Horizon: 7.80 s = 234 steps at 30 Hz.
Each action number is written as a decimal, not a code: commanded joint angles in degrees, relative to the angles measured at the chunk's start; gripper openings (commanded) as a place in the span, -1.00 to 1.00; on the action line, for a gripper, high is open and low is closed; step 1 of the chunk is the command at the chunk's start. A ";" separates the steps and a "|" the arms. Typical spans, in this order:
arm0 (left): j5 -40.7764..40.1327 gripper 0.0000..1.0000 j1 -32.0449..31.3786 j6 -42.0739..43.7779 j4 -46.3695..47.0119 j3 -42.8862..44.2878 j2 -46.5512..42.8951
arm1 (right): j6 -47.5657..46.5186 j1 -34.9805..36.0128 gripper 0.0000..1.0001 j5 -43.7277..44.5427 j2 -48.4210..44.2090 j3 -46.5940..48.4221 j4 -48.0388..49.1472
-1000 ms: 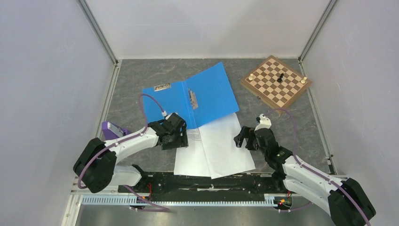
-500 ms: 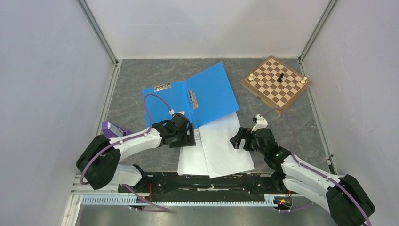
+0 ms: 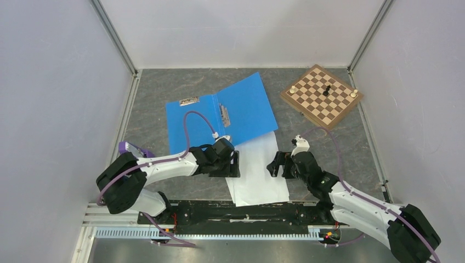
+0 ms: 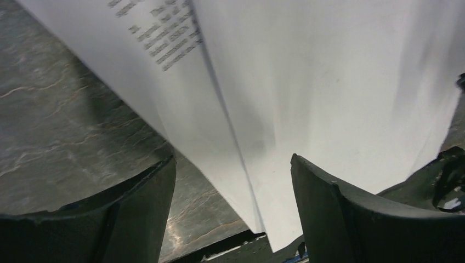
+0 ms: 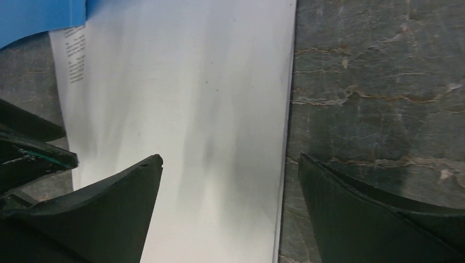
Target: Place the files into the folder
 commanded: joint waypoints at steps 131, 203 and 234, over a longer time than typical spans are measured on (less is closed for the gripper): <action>23.30 0.46 5.60 12.03 -3.08 11.99 -1.10 | 3.35 -6.15 -0.40 -30.77 -10.76 3.75 -11.34; 59.11 0.68 42.09 -36.12 79.88 1.93 -14.88 | 26.13 -12.56 -0.45 -47.58 12.52 42.21 19.29; 44.65 -0.95 26.80 3.26 11.51 22.33 -15.18 | 10.81 -12.57 -0.11 -36.01 12.72 41.79 6.30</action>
